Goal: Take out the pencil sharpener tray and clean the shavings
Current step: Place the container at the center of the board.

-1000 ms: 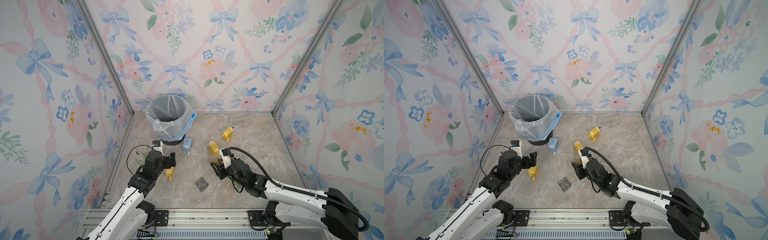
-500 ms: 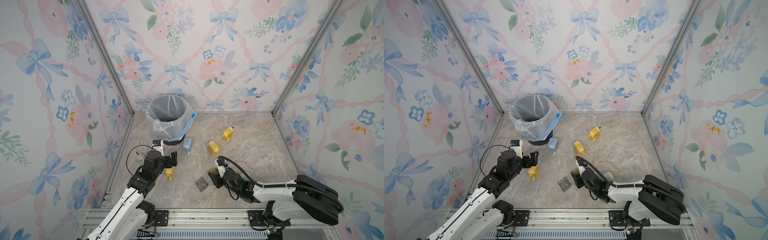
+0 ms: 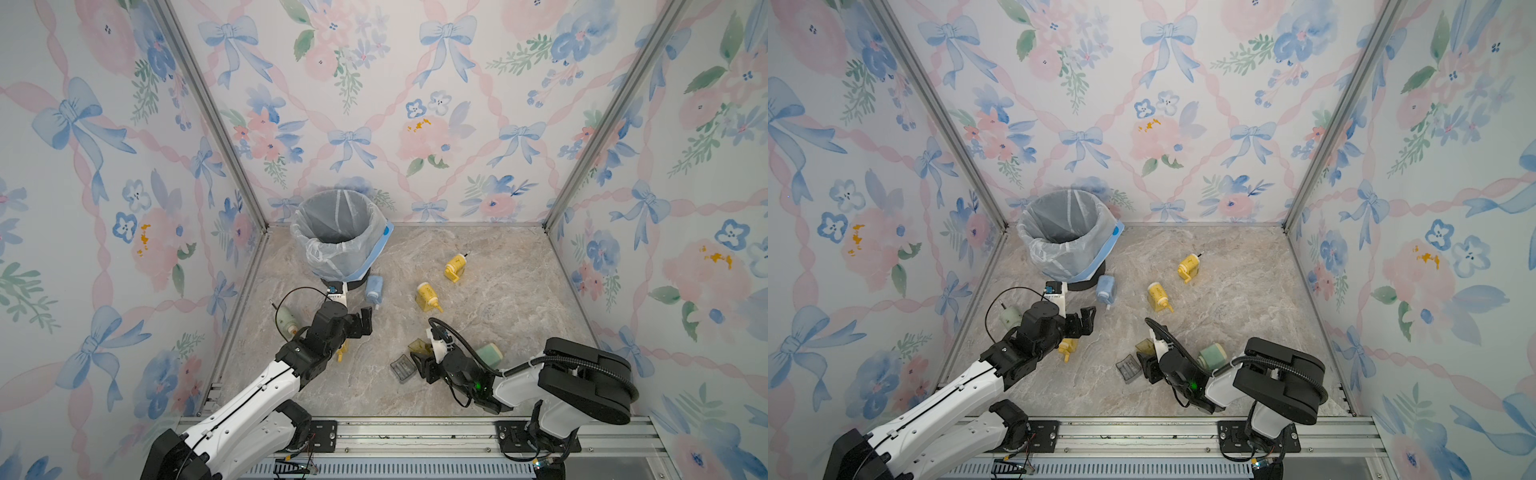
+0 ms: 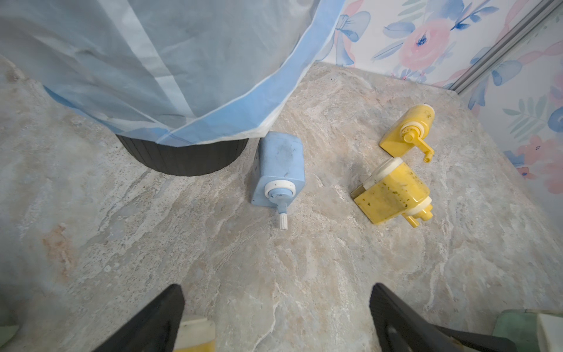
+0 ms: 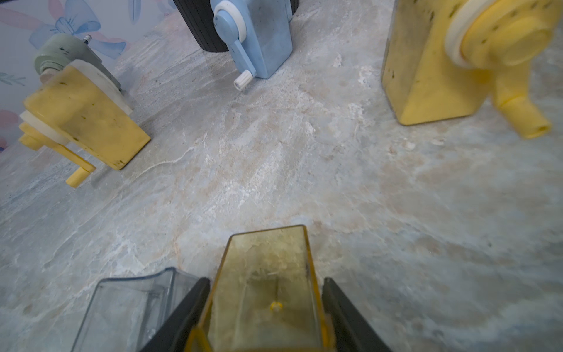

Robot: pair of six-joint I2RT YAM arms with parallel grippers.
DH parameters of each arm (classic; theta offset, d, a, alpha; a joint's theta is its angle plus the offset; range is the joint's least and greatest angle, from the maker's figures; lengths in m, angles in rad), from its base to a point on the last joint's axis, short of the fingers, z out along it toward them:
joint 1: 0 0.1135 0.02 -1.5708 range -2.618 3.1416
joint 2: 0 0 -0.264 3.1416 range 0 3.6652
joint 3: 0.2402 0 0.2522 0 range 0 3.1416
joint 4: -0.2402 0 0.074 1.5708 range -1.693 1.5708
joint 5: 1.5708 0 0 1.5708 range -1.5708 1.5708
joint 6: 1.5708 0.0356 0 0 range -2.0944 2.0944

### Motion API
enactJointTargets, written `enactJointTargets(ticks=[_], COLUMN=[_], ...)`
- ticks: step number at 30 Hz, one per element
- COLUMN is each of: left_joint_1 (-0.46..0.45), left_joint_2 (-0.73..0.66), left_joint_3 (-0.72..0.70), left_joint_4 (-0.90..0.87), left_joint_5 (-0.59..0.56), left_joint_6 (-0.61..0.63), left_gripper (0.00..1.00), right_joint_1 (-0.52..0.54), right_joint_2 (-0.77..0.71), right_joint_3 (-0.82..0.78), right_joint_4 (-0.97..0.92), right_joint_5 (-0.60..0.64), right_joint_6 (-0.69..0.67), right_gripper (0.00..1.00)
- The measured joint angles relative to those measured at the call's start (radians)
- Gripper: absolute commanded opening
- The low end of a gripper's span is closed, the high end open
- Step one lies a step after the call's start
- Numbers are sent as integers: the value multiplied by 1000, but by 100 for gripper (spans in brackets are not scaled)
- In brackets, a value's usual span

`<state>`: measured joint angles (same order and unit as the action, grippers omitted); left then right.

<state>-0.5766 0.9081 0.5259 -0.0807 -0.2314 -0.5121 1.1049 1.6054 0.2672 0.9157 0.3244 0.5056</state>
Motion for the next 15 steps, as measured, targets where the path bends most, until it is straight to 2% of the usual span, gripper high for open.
enactJointTargets(ticks=[3,10,15], left_joint_1=[-5,-23,-40], left_joint_2=[31,77,93], left_joint_3=[0,0,-4], left_joint_4=[31,80,111], left_joint_5=[-5,-13,-24], left_joint_6=[-5,-5,3], left_gripper=[98,98,98], right_joint_1=[18,61,62], right_joint_2=[-20,-93,-202], right_joint_3=[-2,0,0], right_joint_4=[-22,-61,-133], right_joint_5=[6,8,31], right_joint_6=[8,16,19], right_gripper=[74,77,77])
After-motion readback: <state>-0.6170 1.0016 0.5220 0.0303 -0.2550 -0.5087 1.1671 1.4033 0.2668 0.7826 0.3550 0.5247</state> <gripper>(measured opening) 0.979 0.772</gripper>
